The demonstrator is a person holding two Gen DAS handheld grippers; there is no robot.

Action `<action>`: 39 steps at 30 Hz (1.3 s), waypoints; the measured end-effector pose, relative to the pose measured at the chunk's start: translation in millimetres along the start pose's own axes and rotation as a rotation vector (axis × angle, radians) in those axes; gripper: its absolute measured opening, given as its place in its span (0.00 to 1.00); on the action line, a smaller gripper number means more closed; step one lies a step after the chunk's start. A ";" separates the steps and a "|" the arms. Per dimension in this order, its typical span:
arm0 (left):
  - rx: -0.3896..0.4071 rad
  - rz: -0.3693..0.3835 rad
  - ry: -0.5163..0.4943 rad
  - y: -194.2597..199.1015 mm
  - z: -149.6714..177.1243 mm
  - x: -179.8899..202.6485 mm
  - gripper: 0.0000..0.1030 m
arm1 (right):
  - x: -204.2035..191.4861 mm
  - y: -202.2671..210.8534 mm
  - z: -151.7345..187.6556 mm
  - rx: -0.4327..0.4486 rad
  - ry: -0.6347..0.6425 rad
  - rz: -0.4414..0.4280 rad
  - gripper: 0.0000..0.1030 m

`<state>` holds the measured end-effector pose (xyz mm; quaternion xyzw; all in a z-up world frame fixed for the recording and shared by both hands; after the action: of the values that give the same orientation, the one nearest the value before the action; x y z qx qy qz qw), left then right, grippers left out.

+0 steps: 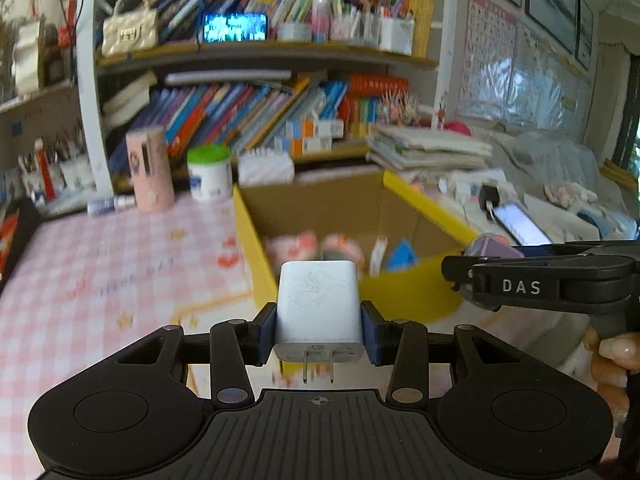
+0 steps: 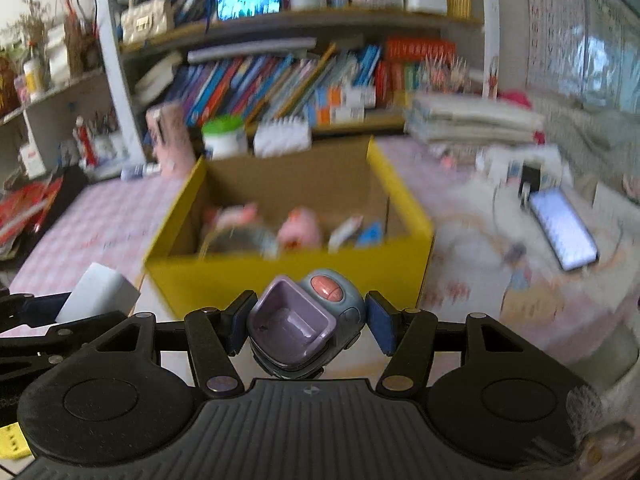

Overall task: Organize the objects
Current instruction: 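Carry the charger with the left gripper while the right carries the toy car to the box, then lower the charger with the left gripper while the right lowers the toy car into the box, then open both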

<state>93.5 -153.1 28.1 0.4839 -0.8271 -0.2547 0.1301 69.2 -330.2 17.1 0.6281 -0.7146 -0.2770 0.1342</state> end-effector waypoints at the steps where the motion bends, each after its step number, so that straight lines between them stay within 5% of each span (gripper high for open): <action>1: 0.014 -0.008 -0.002 -4.1 -7.0 0.7 0.40 | 3.8 -3.0 -8.7 0.018 0.006 -0.004 0.55; 12: 0.004 -0.088 -0.025 -78.4 -50.1 11.9 0.40 | 21.1 -71.1 -60.7 0.018 0.187 -0.048 0.55; 24: -0.126 -0.146 -0.030 -137.7 -44.5 14.9 0.40 | 13.7 -141.8 -49.3 -0.142 0.416 -0.114 0.55; 39: -0.129 -0.184 -0.091 -150.3 -49.0 28.9 0.40 | 12.0 -165.2 -46.7 -0.238 0.473 -0.177 0.56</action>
<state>212.1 -253.0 -14.1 0.5362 -0.7661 -0.3400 0.0997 228.3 -362.0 -40.2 0.7152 -0.5681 -0.2155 0.3456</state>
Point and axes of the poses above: each gripper's, at about its wrist camera, not at the fingertips, and y roughly against the way its jaws point, x to its right, z to its underside, the point moved 2 cm from there along -y, roughly the way its jaws point, and after that the axes turned 5 degrees about -y, right-handed, at the moved point
